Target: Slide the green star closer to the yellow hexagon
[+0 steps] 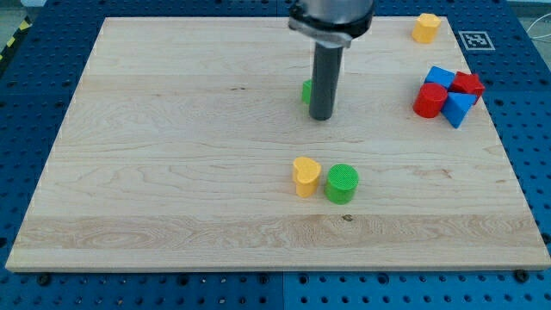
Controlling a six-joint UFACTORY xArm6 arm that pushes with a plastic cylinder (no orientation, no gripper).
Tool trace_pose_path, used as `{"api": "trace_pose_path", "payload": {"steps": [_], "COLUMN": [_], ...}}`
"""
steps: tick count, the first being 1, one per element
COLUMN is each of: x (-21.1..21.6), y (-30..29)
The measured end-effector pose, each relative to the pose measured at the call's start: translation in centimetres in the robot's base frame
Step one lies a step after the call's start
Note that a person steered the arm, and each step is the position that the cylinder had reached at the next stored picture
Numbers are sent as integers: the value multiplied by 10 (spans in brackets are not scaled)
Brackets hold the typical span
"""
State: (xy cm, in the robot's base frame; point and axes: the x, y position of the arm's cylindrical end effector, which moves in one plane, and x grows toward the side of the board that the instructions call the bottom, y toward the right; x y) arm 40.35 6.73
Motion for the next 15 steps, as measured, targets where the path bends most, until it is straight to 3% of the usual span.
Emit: {"api": "trace_pose_path", "payload": {"steps": [3,4,5,6,7,9,11,13,15], "x": [-116,-113,-61,-34,-49,-123,-115,-106,-91], "y": [4,9,17,-11,-67,-78,3,-40,4]}}
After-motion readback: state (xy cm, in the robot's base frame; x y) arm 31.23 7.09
